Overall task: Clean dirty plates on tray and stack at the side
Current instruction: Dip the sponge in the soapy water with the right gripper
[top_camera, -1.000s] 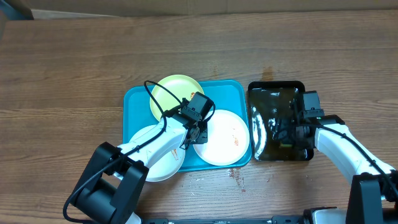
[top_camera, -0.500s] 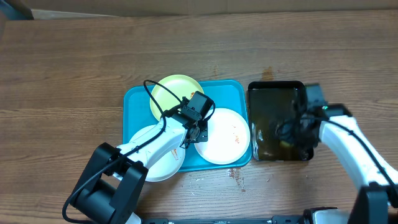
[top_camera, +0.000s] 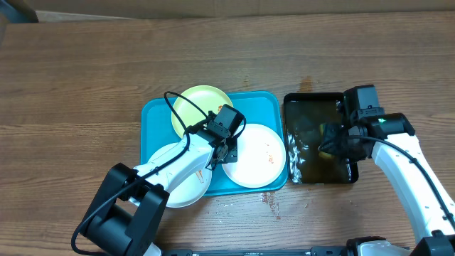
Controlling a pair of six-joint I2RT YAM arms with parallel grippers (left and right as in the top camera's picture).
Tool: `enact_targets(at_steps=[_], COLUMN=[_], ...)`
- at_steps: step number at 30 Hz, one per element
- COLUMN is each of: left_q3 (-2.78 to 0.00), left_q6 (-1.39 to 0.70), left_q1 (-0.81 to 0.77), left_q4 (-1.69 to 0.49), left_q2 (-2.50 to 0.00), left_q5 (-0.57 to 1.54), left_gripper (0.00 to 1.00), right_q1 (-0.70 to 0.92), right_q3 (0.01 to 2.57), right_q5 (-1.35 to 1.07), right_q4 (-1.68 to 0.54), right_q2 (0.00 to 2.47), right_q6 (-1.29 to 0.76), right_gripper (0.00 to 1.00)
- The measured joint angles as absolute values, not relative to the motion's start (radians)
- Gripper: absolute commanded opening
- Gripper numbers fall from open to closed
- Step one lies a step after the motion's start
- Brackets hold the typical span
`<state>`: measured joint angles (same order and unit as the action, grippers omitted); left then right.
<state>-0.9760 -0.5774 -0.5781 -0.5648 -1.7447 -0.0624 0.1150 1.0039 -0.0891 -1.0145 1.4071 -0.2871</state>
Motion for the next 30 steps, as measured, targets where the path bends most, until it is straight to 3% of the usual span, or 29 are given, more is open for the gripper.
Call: enact_targets(at_steps=[23,27,30], left_q3=[-0.984,-0.984,-0.984], left_q6=[-0.578,-0.578,-0.578], left_q1=[-0.574,-0.574,-0.574], left_q4=[-0.605,-0.606,-0.607], left_q2=[-1.743,-1.743,-1.743], left_q5=[-0.068,-0.068,-0.069], left_gripper=[0.04,0.04,0.04], right_q1=[0.152,0.152,0.152], right_q3=[0.968,1.0,1.034], right_q5=[-0.105,-0.105,-0.089], right_q4=[-1.019,-1.159,-1.148], right_q2=[1.407,1.407,1.407], right_q6=[-0.307,-0.323,-0.325], right_gripper=[0.04,0.04,0.04])
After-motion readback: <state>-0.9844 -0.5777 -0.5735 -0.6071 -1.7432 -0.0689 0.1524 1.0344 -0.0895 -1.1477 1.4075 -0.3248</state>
